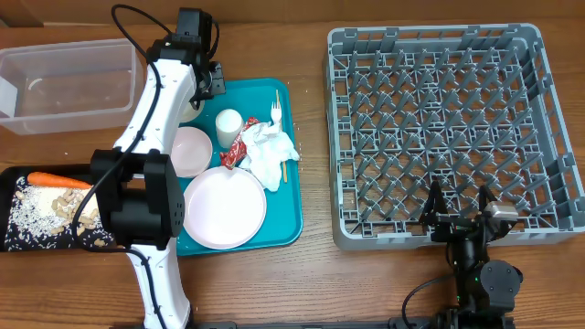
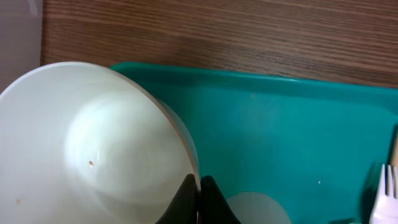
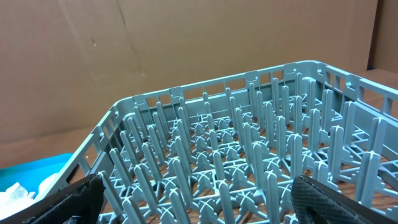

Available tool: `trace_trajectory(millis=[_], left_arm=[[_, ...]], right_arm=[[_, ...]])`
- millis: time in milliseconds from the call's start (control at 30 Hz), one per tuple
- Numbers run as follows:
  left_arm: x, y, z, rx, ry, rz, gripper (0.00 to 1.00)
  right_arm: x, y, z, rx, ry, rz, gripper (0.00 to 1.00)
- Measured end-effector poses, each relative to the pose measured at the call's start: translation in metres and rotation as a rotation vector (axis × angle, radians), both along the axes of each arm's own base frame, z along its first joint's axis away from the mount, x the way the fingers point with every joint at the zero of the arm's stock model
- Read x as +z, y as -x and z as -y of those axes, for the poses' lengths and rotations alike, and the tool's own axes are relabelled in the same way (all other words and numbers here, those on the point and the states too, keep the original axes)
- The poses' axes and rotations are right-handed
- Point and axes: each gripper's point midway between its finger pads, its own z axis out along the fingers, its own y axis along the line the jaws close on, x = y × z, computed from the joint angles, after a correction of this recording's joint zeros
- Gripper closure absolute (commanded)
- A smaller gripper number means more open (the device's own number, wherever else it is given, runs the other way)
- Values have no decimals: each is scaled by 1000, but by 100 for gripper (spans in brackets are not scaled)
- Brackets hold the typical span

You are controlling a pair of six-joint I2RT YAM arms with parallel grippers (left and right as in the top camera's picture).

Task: Sort waste into correct bins and load items into the dishwasher rack
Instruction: 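Carry the emptied white bowl back and set it on the teal tray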

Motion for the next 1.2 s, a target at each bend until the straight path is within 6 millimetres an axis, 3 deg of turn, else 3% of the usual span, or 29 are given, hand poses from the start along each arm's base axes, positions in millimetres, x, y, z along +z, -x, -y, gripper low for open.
trace_trajectory(millis=[500, 600, 700, 1033, 1200], left_arm=[[-8, 11, 1, 6, 9, -45, 95], [-8, 11, 1, 5, 10, -47, 90], [-9, 12, 4, 7, 15, -50, 78], [-9, 11, 10, 2, 22, -42, 72], [-5, 20, 8, 3, 17, -82, 72]], right_arm=[[0, 0, 0, 0, 0, 0, 0], [0, 0, 0, 0, 0, 0, 0], [0, 0, 0, 0, 0, 0, 0], [0, 0, 0, 0, 0, 0, 0], [0, 0, 0, 0, 0, -1, 0]])
